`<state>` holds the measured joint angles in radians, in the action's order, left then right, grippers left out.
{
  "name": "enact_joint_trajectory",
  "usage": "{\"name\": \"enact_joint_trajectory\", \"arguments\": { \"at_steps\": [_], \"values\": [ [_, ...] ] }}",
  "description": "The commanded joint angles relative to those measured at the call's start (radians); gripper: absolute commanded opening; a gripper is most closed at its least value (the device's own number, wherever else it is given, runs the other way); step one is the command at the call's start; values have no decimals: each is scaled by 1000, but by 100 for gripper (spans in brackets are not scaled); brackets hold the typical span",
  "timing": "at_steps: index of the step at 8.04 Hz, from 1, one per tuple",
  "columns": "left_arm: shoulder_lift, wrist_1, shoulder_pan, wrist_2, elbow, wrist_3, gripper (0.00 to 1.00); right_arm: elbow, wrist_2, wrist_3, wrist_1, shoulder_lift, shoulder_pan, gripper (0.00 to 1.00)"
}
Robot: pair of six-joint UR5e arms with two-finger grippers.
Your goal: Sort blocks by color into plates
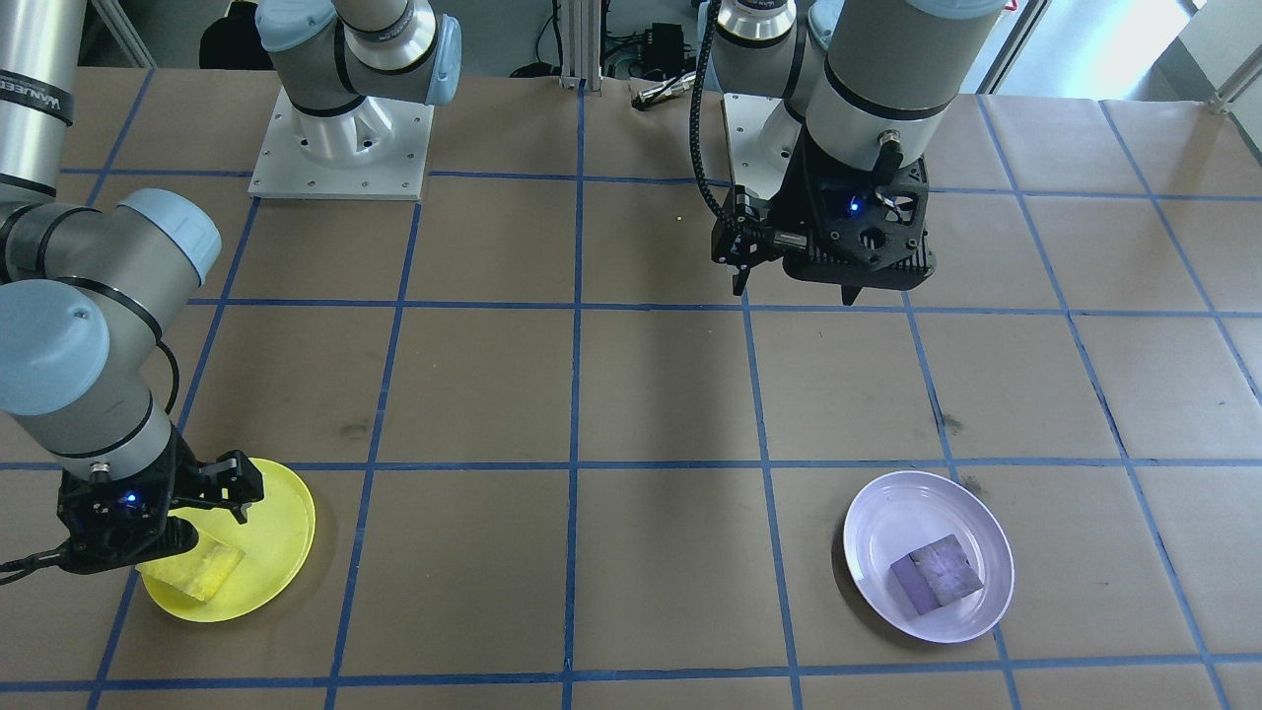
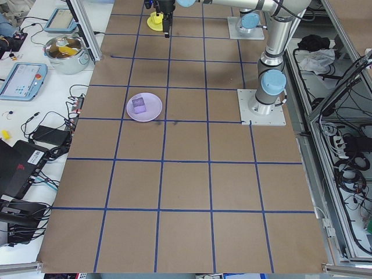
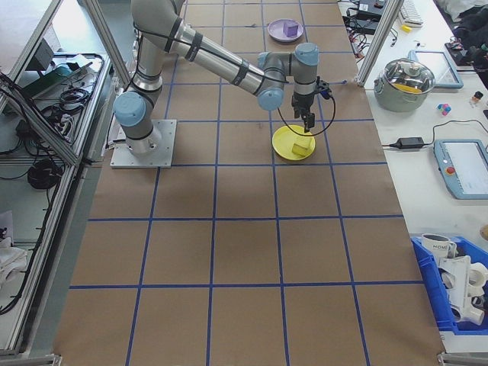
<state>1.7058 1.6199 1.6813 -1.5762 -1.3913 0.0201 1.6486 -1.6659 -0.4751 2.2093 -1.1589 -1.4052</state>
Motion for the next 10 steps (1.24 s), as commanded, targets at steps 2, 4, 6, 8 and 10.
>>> {"name": "enact_joint_trajectory", "arguments": {
  "at_steps": [2,4,6,8,10],
  "values": [
    [0,0,0,1,2,0,100,-6,12,56,-187,-192,-9,100],
    [0,0,-2,1,2,0,100,-6,93,317,-372,-328,-38,100],
    [2,0,-2,1,0,0,100,-3,103,380,-456,-404,-67,100],
    [2,0,-2,-1,2,0,100,8,97,410,-471,-423,-122,100],
    [2,0,-2,1,2,0,100,8,97,428,-479,-426,-129,100]
  ]
}}
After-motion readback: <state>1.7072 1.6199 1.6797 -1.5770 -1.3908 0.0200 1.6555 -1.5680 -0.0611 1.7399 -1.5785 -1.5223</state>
